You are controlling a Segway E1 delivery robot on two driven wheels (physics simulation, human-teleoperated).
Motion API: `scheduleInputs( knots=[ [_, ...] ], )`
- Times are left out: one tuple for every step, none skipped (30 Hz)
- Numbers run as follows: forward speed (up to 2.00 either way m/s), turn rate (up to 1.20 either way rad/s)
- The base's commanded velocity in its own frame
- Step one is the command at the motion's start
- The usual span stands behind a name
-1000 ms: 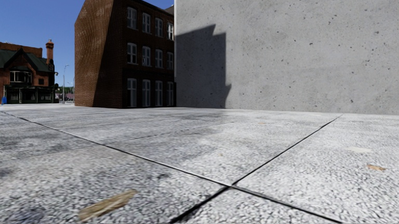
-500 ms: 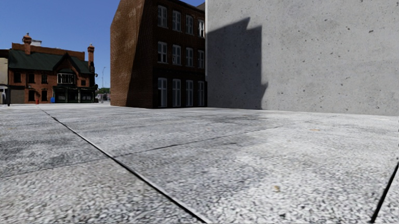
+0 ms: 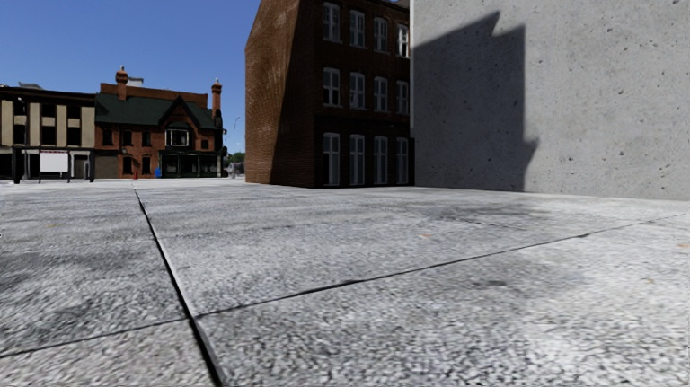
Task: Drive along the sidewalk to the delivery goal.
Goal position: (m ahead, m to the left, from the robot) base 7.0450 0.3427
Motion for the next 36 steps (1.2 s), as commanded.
scheduleInputs(
  knots=[
    [2.00, 0.38],
    [2.00, 0.00],
    [2.00, 0.00],
    [2.00, 0.00],
    [2.00, 0.00],
    [2.00, 0.00],
    [2.00, 0.00],
    [2.00, 0.00],
    [2.00, 0.00],
    [2.00, 0.00],
    [2.00, 0.00],
    [2.00, 0.00],
    [2.00, 0.00],
    [2.00, 0.00],
    [2.00, 0.00],
    [2.00, 0.00],
    [2.00, 0.00],
    [2.00, 0.00],
    [2.00, 0.00],
    [2.00, 0.00],
    [2.00, 0.00],
    [2.00, 0.00],
    [2.00, 0.00],
    [2.00, 0.00],
    [2.00, 0.00],
    [2.00, 0.00],
    [2.00, 0.00],
    [2.00, 0.00],
    [2.00, 0.00],
    [2.00, 0.00],
    [2.00, 0.00],
    [2.00, 0.00],
    [2.00, 0.00],
    [2.00, 0.00],
    [2.00, 0.00],
    [2.00, 0.00]
  ],
)
